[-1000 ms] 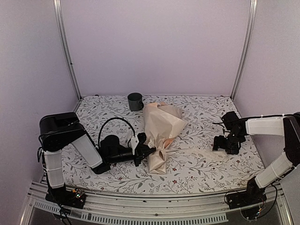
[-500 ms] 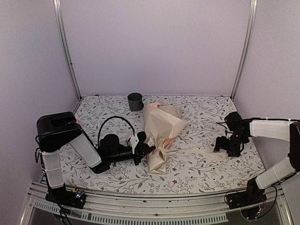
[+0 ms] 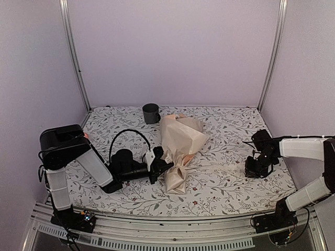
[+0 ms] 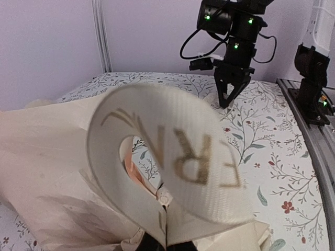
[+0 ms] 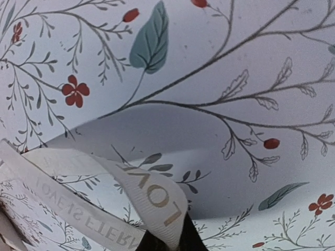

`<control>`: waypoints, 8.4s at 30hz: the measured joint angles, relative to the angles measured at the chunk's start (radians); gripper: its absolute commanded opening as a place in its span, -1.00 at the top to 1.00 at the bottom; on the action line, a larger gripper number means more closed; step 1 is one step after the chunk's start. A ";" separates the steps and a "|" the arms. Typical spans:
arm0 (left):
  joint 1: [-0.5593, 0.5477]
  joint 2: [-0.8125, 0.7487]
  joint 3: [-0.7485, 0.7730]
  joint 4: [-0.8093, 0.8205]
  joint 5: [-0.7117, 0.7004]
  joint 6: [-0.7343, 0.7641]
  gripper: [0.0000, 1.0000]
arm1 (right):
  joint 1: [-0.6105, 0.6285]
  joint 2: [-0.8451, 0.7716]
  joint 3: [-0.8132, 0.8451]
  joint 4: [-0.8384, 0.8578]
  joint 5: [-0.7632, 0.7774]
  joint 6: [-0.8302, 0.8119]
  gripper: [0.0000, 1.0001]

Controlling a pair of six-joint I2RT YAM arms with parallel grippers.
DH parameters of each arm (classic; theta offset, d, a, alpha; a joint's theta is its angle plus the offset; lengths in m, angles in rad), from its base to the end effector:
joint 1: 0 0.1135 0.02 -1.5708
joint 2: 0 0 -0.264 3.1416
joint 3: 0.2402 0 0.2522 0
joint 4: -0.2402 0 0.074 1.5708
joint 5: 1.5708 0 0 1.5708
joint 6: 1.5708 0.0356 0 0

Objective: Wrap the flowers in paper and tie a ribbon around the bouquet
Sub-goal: Cross the half-tied ribbon over the folded bouquet.

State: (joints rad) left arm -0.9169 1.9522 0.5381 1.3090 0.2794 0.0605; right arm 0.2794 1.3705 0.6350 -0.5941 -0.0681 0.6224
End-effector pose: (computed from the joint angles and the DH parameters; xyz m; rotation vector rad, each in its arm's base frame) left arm 0.1889 -0.2626 0.1146 1.0085 1.4289 -0.8704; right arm 0.2065 0.0618 0.1460 0.4905 2.9029 0.2457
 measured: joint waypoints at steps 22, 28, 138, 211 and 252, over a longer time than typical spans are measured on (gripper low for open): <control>-0.086 -0.036 -0.014 -0.039 -0.069 0.089 1.00 | 0.660 0.496 1.097 0.276 -0.317 -0.183 1.00; -0.096 -0.047 -0.014 -0.057 -0.090 0.097 1.00 | 0.712 0.770 1.318 0.289 -0.385 -0.183 0.78; 0.269 -0.503 0.032 -1.439 -0.311 -0.787 0.82 | 0.569 0.411 0.484 0.617 -0.575 -0.370 1.00; -0.148 -0.433 0.221 -0.745 -0.350 -0.151 -0.47 | 0.448 0.435 0.631 0.433 -0.641 -0.351 1.00; -0.106 -0.185 0.018 -0.209 -0.330 -0.357 1.00 | 0.446 0.420 0.623 0.211 -0.532 -0.443 0.26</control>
State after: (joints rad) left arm -1.0225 1.7672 0.5556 1.0996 -0.0509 -0.2970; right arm 0.7254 1.7905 1.2575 -0.3828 -0.5999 0.1795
